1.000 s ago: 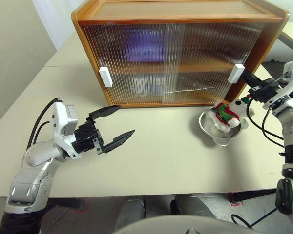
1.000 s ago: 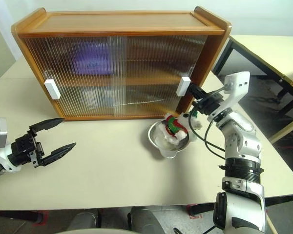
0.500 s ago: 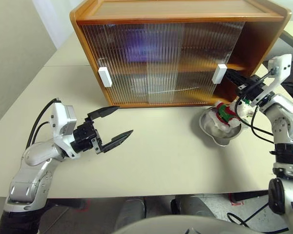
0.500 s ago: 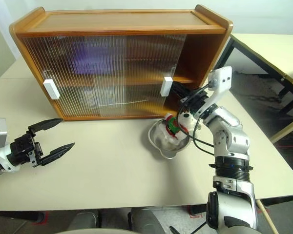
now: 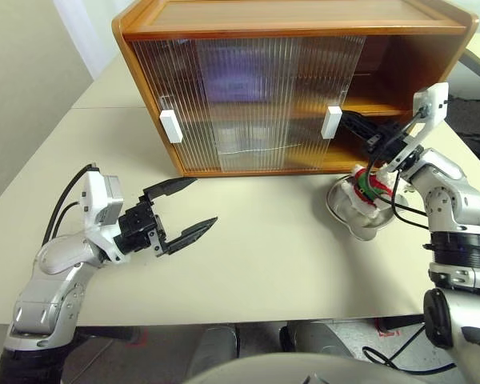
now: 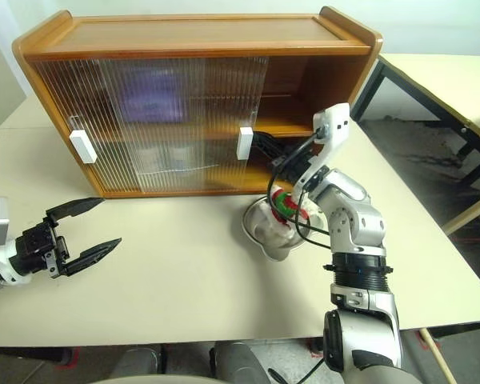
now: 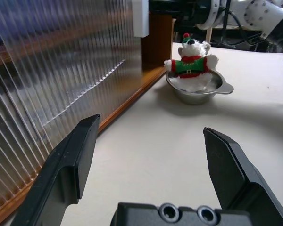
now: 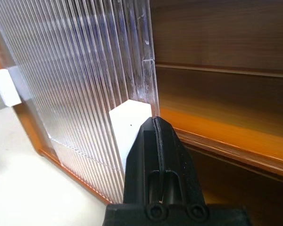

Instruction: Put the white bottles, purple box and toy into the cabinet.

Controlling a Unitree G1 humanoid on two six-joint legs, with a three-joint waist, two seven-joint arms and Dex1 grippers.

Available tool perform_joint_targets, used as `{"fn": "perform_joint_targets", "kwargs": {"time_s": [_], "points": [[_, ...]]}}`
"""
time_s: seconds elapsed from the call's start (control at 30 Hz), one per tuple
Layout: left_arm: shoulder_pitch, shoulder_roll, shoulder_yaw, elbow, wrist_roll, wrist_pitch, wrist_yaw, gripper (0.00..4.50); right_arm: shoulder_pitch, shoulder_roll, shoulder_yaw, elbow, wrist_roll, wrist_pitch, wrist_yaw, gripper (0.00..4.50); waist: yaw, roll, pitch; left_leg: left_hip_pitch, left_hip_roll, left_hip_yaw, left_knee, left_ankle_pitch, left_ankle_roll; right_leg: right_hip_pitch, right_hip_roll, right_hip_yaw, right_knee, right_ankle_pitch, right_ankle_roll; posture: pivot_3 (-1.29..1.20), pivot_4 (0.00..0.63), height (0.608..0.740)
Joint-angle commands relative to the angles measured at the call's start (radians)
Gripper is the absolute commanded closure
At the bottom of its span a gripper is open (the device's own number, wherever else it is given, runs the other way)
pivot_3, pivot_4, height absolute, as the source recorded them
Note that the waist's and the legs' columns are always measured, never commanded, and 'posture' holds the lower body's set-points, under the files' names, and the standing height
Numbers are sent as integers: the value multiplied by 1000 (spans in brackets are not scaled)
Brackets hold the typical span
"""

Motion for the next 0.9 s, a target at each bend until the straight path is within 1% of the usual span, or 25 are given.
{"fn": "perform_joint_targets", "kwargs": {"time_s": [0.03,0.17,0.37,0.53,0.77,0.9], "points": [[9,-3,5,-27,-52,25,-9,0,-17,17,32,-26,6,19,-6,4475,1,0,0,0,0,0,0,0,0,0,0,0,0,0,0,-33,52,740],[11,-6,15,-65,-128,60,-5,0,-21,35,46,-31,7,24,-9,4475,1,0,0,0,0,0,-1,0,0,0,0,0,0,0,0,-30,52,740],[19,3,16,-95,-176,91,-7,0,-28,71,65,-47,11,37,-16,4475,1,0,0,0,0,0,-1,0,0,-1,0,0,0,0,0,-25,48,740],[-11,-24,36,-120,-244,106,34,0,-31,100,83,-66,16,51,-24,4475,2,0,0,0,0,0,-1,0,-1,-1,1,0,0,0,0,-22,51,740],[-29,-20,26,-142,-252,135,64,0,-38,142,104,-91,27,70,-34,4475,2,0,0,0,0,0,-1,1,-1,-1,1,0,0,0,0,-19,54,740],[-45,-29,33,-150,-272,144,83,0,-39,142,93,-92,26,74,-35,4475,0,0,0,1,1,1,-2,1,-2,-1,1,0,0,0,-1,-19,56,740]]}}
